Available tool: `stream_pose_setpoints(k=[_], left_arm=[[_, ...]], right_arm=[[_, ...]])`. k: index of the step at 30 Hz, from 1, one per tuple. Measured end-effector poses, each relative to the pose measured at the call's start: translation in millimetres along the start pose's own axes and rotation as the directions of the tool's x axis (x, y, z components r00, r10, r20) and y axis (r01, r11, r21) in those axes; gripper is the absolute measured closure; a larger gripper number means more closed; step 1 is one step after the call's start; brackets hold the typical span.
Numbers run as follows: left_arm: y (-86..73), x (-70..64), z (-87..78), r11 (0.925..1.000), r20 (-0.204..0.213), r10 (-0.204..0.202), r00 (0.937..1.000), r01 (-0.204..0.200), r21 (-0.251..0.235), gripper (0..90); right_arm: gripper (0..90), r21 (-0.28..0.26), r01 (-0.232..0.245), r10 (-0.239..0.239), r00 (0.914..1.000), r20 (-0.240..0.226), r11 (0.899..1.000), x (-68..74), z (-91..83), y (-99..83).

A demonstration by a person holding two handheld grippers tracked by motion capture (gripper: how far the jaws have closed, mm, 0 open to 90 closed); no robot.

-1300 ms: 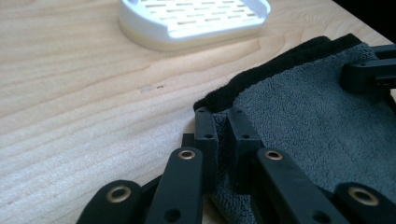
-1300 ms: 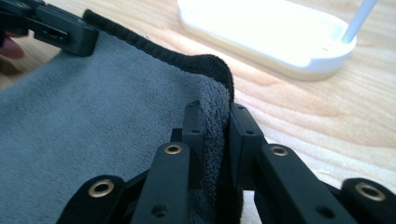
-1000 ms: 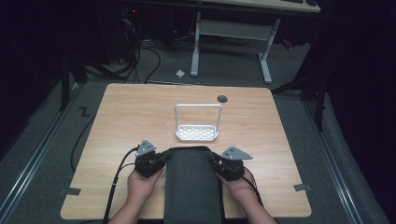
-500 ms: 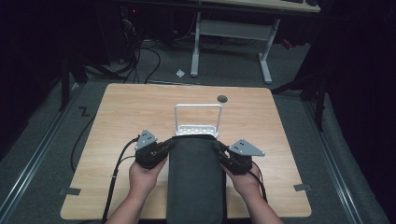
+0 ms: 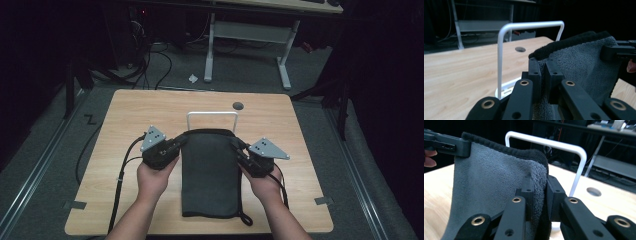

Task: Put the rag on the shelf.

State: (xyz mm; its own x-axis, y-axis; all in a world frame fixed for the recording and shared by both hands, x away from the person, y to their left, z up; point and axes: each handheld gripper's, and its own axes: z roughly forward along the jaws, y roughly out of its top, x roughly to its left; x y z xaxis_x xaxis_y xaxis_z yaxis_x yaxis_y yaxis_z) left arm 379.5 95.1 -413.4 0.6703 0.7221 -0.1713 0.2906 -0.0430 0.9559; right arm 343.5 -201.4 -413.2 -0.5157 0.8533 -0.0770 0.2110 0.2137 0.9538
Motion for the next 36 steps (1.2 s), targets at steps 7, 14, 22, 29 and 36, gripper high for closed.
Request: stream_pose_setpoints(k=[7,14,22,29,36], left_arm=[[20.4,-0.7,-2.5,0.9986,-0.006,0.016,0.9998,-0.016,-0.050,84.9],[39.2,1.0,-4.7,0.9953,-0.011,0.035,0.9993,-0.036,-0.090,85.1],[59.7,1.1,-6.2,0.9906,-0.021,0.060,0.9980,-0.062,-0.122,85.2],[78.6,3.9,-3.9,0.9848,-0.034,0.088,0.9955,-0.093,-0.147,85.2],[99.0,9.7,1.6,0.9778,-0.047,0.104,0.9935,-0.111,-0.178,85.3]], right_arm=[[79.3,-0.043,0.011,-0.010,0.9999,0.014,0.999,-2.2,-1.4,19.2],[79.3,-0.080,0.014,-0.012,0.9997,0.023,0.997,-3.9,-2.1,37.9],[79.3,-0.107,0.023,-0.019,0.9992,0.035,0.994,-6.3,-1.0,56.1],[79.3,-0.135,0.035,-0.028,0.9984,0.050,0.990,-9.5,0.3,73.5],[79.3,-0.162,0.043,-0.033,0.9974,0.065,0.986,-15.2,4.4,91.7]])
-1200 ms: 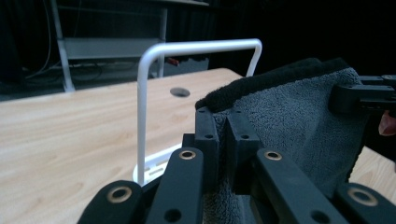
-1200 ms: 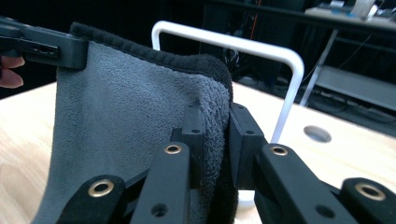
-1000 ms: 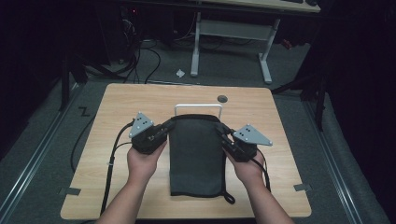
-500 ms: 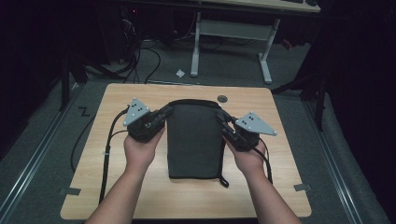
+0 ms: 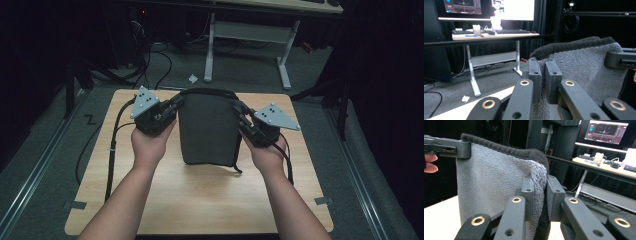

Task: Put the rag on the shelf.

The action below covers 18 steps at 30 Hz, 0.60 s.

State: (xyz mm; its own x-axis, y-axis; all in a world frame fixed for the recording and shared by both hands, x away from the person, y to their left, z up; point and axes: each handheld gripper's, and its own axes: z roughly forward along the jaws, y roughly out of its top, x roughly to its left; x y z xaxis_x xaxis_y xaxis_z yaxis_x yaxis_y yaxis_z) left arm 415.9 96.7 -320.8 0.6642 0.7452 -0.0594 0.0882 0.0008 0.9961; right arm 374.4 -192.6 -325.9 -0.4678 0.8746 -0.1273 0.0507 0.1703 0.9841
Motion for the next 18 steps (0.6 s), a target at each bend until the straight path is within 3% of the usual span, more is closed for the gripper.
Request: stream_pose_setpoints(k=[8,18], left_arm=[[10.5,11.7,13.0,1.0000,-0.004,0.002,1.0000,-0.002,-0.005,85.3],[4.6,22.5,30.6,1.0000,-0.019,0.002,0.9998,-0.002,0.000,85.2]], right_arm=[[79.3,-0.015,-0.003,0.003,1.0000,0.006,1.000,-7.7,13.4,11.6],[79.3,-0.009,-0.035,0.035,0.9994,0.006,0.999,-21.0,33.6,7.2]])
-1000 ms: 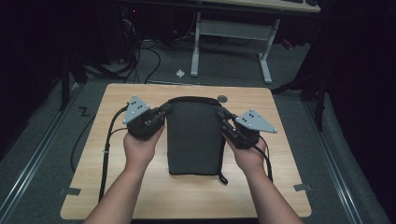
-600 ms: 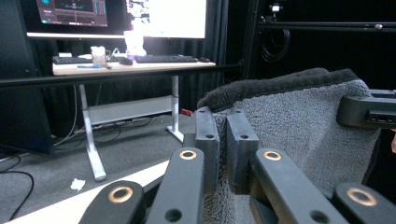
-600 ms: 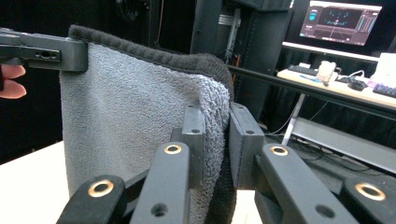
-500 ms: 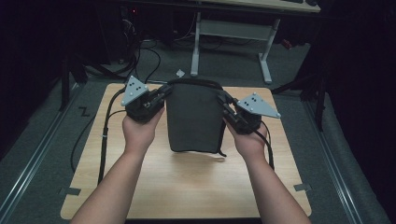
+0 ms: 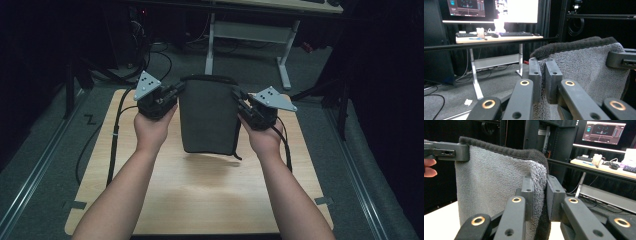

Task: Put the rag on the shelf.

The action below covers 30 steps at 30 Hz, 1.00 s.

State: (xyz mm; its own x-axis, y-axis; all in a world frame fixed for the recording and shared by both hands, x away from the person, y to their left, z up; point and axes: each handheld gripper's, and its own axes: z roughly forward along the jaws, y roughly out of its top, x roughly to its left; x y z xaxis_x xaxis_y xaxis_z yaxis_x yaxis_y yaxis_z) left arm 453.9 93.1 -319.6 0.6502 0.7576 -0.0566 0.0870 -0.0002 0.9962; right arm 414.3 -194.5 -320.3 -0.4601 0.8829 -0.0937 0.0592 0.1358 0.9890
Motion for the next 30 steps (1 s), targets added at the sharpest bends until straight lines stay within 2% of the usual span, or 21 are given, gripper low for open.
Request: stream_pose_setpoints(k=[13,16,23,27,30], left_arm=[[12.0,23.9,35.0,0.9993,-0.024,0.012,0.9996,-0.011,0.036,85.2],[13.4,27.2,39.6,0.9996,-0.027,0.010,0.9996,-0.010,0.026,85.2],[14.1,32.1,51.3,0.9993,-0.034,0.006,0.9994,-0.004,0.038,85.0],[13.1,37.4,63.4,0.9965,-0.037,0.007,0.9993,-0.004,0.084,84.9],[8.3,40.3,71.8,0.9943,-0.041,0.012,0.9991,-0.007,0.106,84.8]], right_arm=[[79.3,0.004,-0.041,0.041,0.9991,-0.011,0.999,-22.1,34.5,2.8],[79.2,0.013,-0.025,0.025,0.9997,-0.008,1.000,-25.7,41.5,6.0],[79.1,0.033,0.000,0.000,1.0000,0.006,0.999,-35.8,55.2,10.3],[78.8,0.041,0.000,0.000,1.0000,0.002,0.999,-43.3,62.7,6.6],[78.7,0.069,-0.006,0.006,1.0000,-0.002,0.998,-49.2,68.5,2.1]])
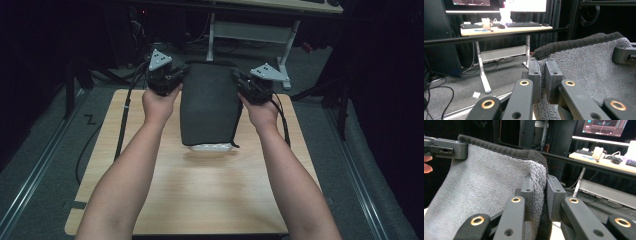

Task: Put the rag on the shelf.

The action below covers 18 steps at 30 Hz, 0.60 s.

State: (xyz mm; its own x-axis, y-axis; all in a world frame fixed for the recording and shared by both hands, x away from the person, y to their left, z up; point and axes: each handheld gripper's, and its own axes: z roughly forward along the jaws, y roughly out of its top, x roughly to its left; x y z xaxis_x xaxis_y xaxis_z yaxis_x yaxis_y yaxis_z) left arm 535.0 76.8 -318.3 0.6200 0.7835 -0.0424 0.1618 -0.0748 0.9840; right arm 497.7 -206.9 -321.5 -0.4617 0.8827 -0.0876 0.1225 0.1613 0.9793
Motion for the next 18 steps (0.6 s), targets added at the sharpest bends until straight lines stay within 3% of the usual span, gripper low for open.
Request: stream_pose_setpoints(k=[3,8,18], left_arm=[[-9.5,3.9,10.1,0.9988,-0.008,-0.008,0.9999,0.008,0.048,84.8],[-29.6,8.7,20.1,0.9945,0.001,-0.053,0.9986,0.053,0.091,84.9],[-63.1,11.1,24.6,0.9849,0.026,-0.068,0.9973,0.063,0.161,84.9]], right_arm=[[78.6,0.028,0.020,-0.020,0.9998,0.000,0.999,-3.8,7.3,-6.4],[78.4,0.080,0.008,-0.006,0.9998,-0.020,0.997,-9.7,17.5,-20.0],[78.0,0.154,0.064,-0.060,0.9977,-0.031,0.986,-9.7,21.5,-42.2]])
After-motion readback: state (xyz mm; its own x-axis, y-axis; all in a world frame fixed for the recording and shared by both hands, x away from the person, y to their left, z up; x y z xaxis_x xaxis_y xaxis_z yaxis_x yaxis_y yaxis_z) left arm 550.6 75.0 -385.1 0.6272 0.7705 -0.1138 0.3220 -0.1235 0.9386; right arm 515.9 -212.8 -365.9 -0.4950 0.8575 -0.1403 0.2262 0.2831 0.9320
